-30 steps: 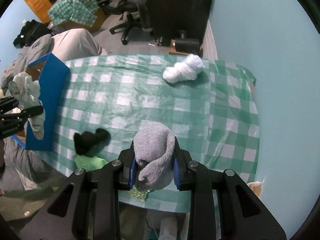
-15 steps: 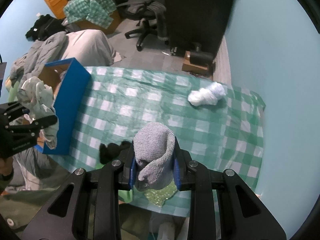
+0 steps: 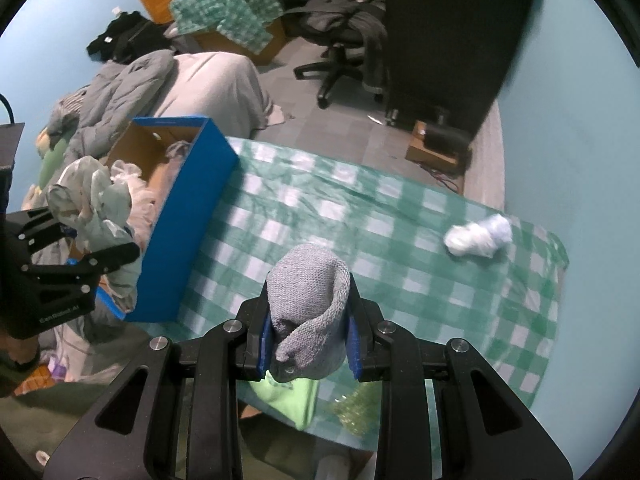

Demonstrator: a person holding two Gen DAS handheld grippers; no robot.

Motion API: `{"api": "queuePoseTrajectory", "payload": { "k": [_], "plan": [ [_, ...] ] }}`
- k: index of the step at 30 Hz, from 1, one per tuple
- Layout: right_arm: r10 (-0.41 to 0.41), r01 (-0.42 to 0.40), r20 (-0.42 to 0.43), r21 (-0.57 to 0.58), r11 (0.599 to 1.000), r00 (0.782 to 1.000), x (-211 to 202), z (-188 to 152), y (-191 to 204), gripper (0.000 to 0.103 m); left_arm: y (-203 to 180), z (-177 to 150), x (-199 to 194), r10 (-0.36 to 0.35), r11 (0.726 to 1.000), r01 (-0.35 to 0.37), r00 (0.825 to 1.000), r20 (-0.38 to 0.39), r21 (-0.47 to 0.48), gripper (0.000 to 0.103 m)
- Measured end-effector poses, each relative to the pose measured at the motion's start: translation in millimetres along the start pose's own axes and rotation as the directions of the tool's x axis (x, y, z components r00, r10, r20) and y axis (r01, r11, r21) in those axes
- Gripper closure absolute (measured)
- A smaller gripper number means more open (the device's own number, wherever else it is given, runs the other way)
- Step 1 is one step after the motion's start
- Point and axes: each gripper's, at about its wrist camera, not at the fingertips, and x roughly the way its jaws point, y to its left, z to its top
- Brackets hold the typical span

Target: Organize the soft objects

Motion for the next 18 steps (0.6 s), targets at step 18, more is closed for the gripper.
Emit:
{"api": "queuePoseTrajectory", "payload": {
  "k": [18],
  "plan": [
    [0.086,-0.087,-0.018,-0.134,0.987,0.996,34.7,50.6,80.4,0.076,74.4,-22.4,-3.1,0.031,0.990,-0.033,0.999,-0.012,-0.138,0.062]
  ]
}}
